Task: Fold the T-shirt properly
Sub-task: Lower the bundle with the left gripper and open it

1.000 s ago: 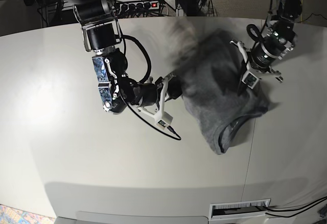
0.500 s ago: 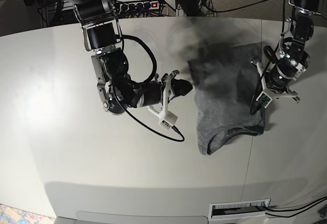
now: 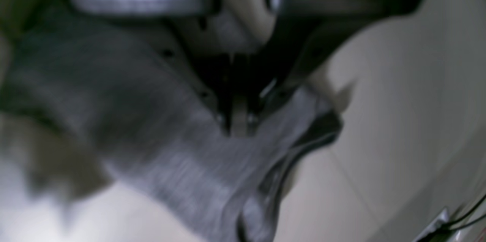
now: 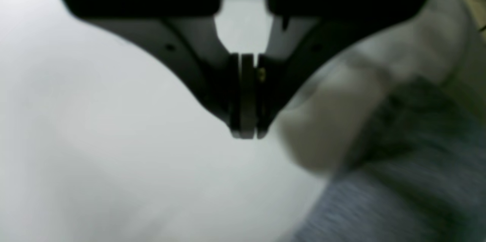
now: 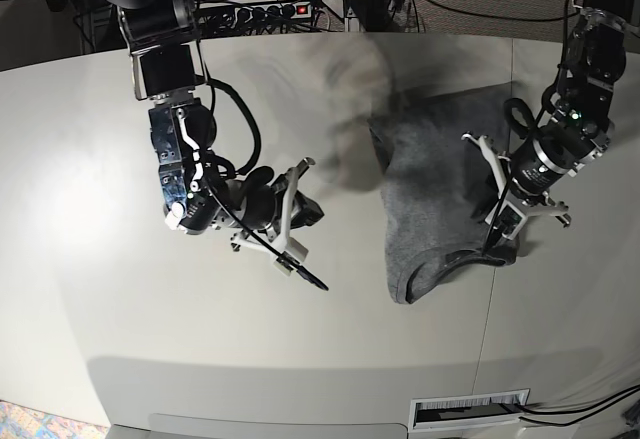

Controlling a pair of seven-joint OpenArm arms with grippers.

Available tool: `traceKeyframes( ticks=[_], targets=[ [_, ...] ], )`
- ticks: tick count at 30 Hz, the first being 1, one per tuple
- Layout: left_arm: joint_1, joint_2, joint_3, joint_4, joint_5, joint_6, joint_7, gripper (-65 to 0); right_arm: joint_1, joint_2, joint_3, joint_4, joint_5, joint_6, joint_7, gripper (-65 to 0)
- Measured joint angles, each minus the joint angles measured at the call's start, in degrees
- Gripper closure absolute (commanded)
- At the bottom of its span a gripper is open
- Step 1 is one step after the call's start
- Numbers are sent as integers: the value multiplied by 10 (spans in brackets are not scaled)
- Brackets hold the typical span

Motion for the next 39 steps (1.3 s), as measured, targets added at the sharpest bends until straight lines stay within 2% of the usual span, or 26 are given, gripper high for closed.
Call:
traceKeyframes(
  ticks=[3, 7, 11, 14, 17, 20, 24, 28, 35, 39],
  targets=[
    [5, 37, 0, 0, -35, 0, 7, 0, 0, 13, 0, 0, -3, 0, 5, 0],
    [30, 94, 0, -1, -41, 0, 4, 0, 0, 18, 13, 0, -12, 0, 6, 0],
    [54, 134, 0, -18, -20, 0, -33, 0, 0, 16, 51, 0, -9, 0, 6, 0],
    [65, 148, 0, -65, -5, 0, -71, 0, 0, 17, 86, 0, -10, 0, -13, 0],
    [68, 150, -1, -132, -8, -5, -113, 0, 0, 17, 121, 0, -9, 0, -31, 0],
    [56, 150, -2, -177, 9, -52, -153, 0, 0, 16, 153, 0, 1, 0, -35, 0],
    [30, 150, -3, -222, 41, -71, -193, 0, 0, 17, 181, 0, 24, 0, -48, 0],
    [-10, 148, -2, -260, 82, -73, -211, 0, 0, 16, 183, 0, 35, 0, -65, 0],
    [-78, 103, -2, -333, 92, -72, -221, 0, 0, 16, 183, 0, 38, 0, -72, 0],
    [-112, 91, -2, -372, 100, -65, -225, 0, 0, 16, 183, 0, 46, 0, -87, 0]
  ],
)
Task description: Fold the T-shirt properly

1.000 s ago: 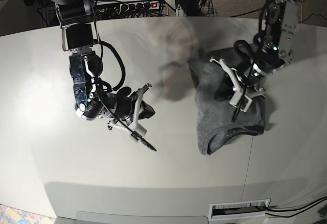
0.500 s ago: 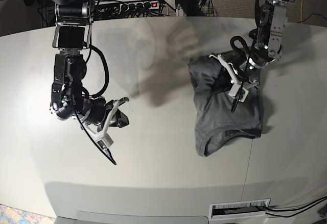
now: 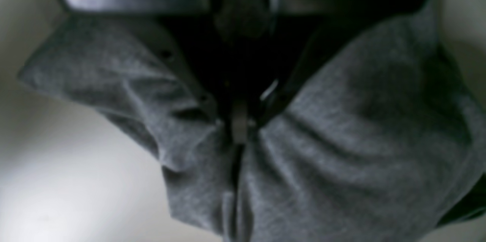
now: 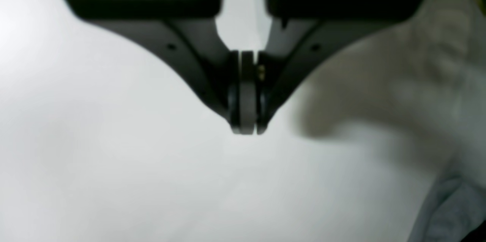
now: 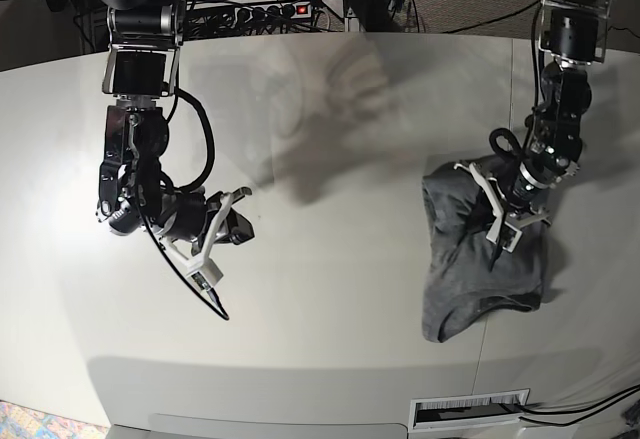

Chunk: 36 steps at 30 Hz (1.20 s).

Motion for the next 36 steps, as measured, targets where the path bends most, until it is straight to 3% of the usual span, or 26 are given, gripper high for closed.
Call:
traceKeyframes(
  ticks=[4, 8, 13, 22, 27, 33, 36],
  targets=[
    [-21, 0, 0, -18, 3, 0, 7, 0, 0, 0, 0, 0, 4, 0, -14, 0],
    [-28, -10, 0, -9, 6, -26, 31, 0, 0, 0, 0, 6, 24, 0, -34, 0],
    [-21, -32, 1, 49, -17, -25, 121, 0, 0, 0, 0, 36, 26, 0, -38, 0],
    [-11, -54, 2, 243, -131, -21, 264, 0, 0, 1, 0, 44, 37, 0, -67, 0],
    [55, -54, 2, 340, -138, 12, 296, 0, -23, 39, 0, 83, 92, 0, -74, 0],
    [147, -54, 3, 422, -112, 14, 299, 0, -93, 90, -1, 141, 131, 0, -80, 0],
    [188, -55, 3, 448, -82, 48, 299, 0, -126, 110, -1, 176, 134, 0, -76, 0]
  ],
)
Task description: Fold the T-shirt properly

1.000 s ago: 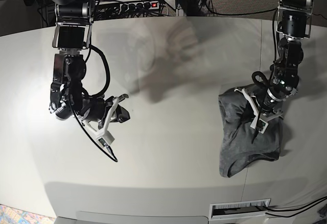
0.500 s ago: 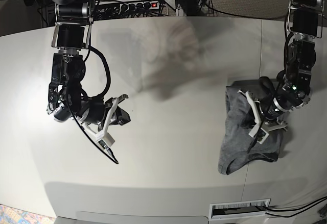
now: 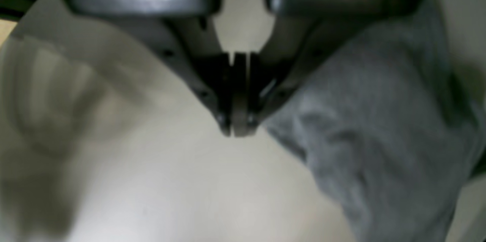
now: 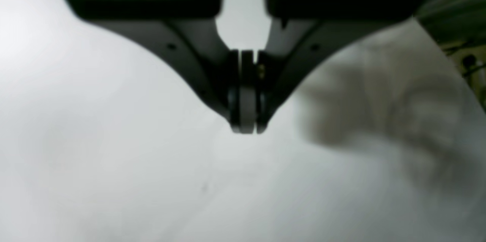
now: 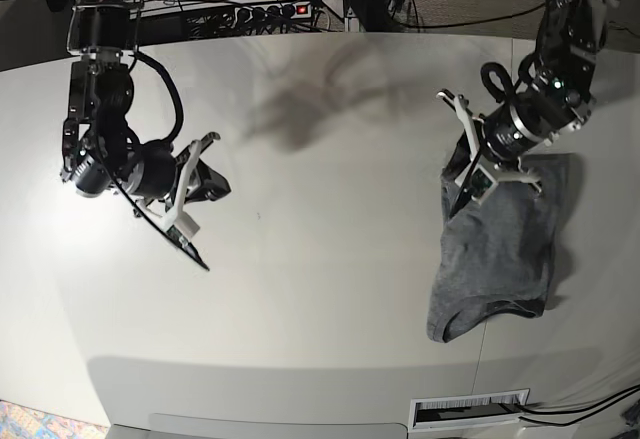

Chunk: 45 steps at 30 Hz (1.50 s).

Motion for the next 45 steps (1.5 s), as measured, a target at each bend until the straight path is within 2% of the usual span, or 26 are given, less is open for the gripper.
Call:
traceKeyframes(
  ticks=[4, 8, 11, 19, 21, 30, 34, 41, 45],
  targets=[
    [59, -1, -7, 39, 27, 24, 1, 0, -61, 18, 29, 53, 0, 0, 1, 0],
    [137, 1, -52, 75, 31, 44, -9, 0, -134, 25, 103, 106, 7, 0, 7, 0],
    [203, 1, -100, 101, 30, 66, -29, 0, -194, 25, 168, 143, 40, 0, 7, 0],
    [351, 4, -164, 138, 30, 69, -33, 0, -330, 25, 296, 199, 61, 2, 10, 0],
    [383, 17, -176, 138, 30, 69, -32, 0, -365, 24, 313, 203, 68, 1, 10, 0],
    [495, 105, -209, 138, 34, 68, -33, 0, -527, 24, 332, 206, 75, 0, 32, 0],
    [524, 127, -209, 138, 49, 66, -33, 0, -598, 23, 332, 206, 72, 0, 50, 0],
    [533, 134, -208, 70, 48, 65, -79, 0, -656, -49, 331, 171, -38, 0, 124, 0],
    [530, 133, -208, -12, 20, 64, -122, 0, -651, -56, 306, 83, -90, 0, 215, 0]
  ],
)
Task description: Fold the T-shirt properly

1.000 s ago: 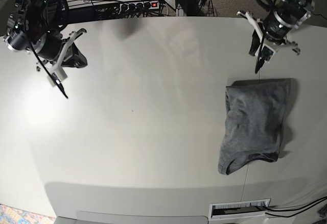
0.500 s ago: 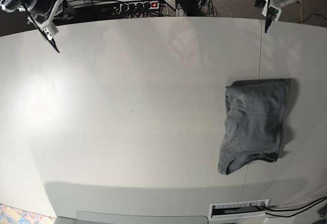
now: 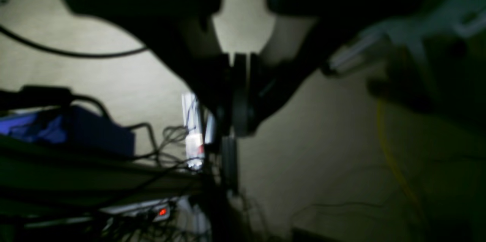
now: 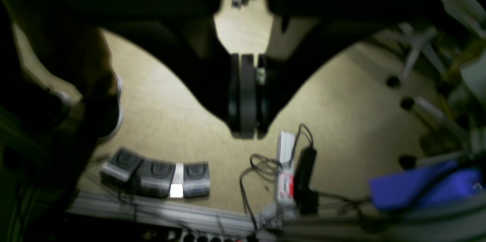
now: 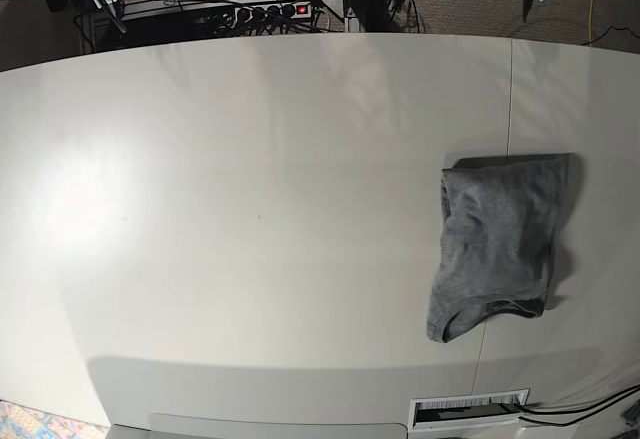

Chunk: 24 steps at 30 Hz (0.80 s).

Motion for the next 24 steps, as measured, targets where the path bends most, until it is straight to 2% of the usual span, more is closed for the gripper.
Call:
traceKeyframes(
  ticks=[8, 11, 13, 16, 19, 24],
  targets=[
    [-89, 22, -1, -214, -14, 1, -53, 0, 124, -1, -120, -190, -129, 0, 48, 0],
    [-131, 29, 2, -291, -16, -24, -57, 0, 180, -2, -170, -274, -177, -1, 85, 0],
    [-160, 28, 2, -340, -17, -47, -68, 0, 217, -2, -202, -339, -205, -1, 129, 0],
    [-203, 26, 0, -420, -16, -57, -93, 0, 275, -2, -244, -454, -274, -3, 203, 0],
    [-242, 26, 2, -504, -16, -59, -113, 0, 332, -2, -283, -571, -320, -3, 275, 0],
    [-299, 28, 19, -627, -13, -59, -163, 0, 410, -6, -330, -735, -353, -4, 405, 0]
  ],
)
